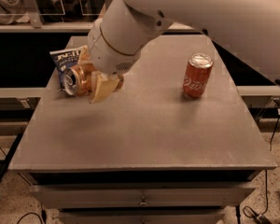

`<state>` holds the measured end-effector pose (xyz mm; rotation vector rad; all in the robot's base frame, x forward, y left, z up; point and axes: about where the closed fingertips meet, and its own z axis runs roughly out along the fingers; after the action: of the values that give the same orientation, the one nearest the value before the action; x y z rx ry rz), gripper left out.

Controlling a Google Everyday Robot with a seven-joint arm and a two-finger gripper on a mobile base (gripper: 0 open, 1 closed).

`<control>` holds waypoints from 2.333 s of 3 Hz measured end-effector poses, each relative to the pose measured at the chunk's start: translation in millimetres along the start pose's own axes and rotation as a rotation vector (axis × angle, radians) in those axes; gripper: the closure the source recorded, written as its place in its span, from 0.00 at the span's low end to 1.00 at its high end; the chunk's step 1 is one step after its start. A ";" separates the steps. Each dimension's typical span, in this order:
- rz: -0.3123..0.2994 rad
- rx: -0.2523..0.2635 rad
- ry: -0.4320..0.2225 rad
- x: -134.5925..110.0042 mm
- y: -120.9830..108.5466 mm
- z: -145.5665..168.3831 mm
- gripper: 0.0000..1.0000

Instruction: Knock orange can over

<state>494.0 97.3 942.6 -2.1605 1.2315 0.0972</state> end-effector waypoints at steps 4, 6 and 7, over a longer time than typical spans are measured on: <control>-0.102 -0.185 0.273 73.0 24.7 45.7 1.00; -0.095 -0.250 0.326 85.9 31.5 57.4 0.59; -0.099 -0.270 0.329 84.6 32.0 60.9 0.36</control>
Offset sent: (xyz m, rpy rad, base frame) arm 0.0327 -0.0270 -0.0625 -0.2917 -0.0181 0.0623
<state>530.4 57.0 848.1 -2.5439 1.3518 -0.1488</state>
